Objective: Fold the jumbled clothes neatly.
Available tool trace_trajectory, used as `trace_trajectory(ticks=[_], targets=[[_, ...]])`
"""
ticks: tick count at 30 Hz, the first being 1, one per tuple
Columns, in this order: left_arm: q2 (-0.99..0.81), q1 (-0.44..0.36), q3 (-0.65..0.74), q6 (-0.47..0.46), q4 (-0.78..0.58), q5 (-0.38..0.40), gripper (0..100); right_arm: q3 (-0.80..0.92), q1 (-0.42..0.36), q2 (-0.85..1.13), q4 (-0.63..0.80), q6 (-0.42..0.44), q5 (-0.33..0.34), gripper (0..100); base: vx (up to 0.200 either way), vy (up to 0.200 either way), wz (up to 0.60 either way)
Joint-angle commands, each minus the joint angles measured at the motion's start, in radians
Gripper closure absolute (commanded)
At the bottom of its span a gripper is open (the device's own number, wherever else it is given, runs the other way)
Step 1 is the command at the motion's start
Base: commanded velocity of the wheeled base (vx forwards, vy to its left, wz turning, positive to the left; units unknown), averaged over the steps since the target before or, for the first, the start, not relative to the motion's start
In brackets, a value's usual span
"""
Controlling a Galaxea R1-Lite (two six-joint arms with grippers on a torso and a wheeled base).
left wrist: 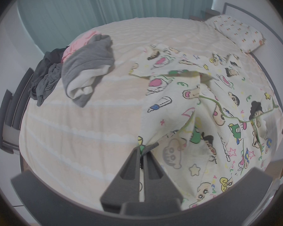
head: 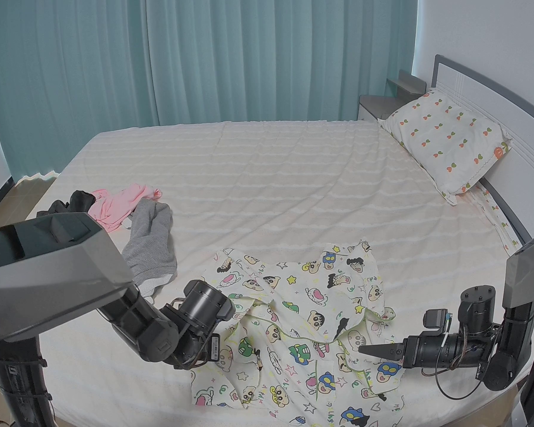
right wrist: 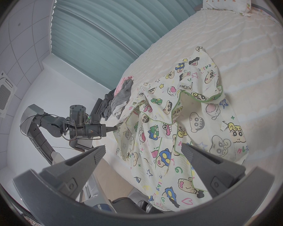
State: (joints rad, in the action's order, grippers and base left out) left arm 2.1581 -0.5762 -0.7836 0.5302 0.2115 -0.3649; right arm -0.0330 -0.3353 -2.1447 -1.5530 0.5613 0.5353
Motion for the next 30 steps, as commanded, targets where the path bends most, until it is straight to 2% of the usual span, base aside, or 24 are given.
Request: trace_trajectory(ticks=[1, 7, 20, 23, 30], targets=[[-0.083, 0.058, 0.063, 0.004, 0.003, 0.038, 100, 0.002, -0.001, -0.004, -0.009, 0.0, 0.002, 0, 0.0, 0.0, 0.0], [-0.139, 0.125, 0.11, 0.007, 0.012, 0.115, 100, 0.004, -0.001, -0.007, -0.009, 0.002, 0.002, 0, 0.0, 0.0, 0.0], [-0.083, 0.315, 0.242, 0.002, 0.212, 0.253, 100, 0.007, -0.001, -0.007, -0.009, 0.002, 0.002, 0, 0.0, 0.0, 0.0], [-0.061, 0.328, 0.262, 0.002, 0.24, 0.262, 100, 0.007, -0.001, -0.009, -0.009, 0.002, 0.002, 0, 0.0, 0.0, 0.0], [0.005, 0.389, 0.326, 0.002, 0.394, 0.267, 100, 0.015, -0.002, -0.009, -0.009, 0.002, 0.002, 0, 0.0, 0.0, 0.0]])
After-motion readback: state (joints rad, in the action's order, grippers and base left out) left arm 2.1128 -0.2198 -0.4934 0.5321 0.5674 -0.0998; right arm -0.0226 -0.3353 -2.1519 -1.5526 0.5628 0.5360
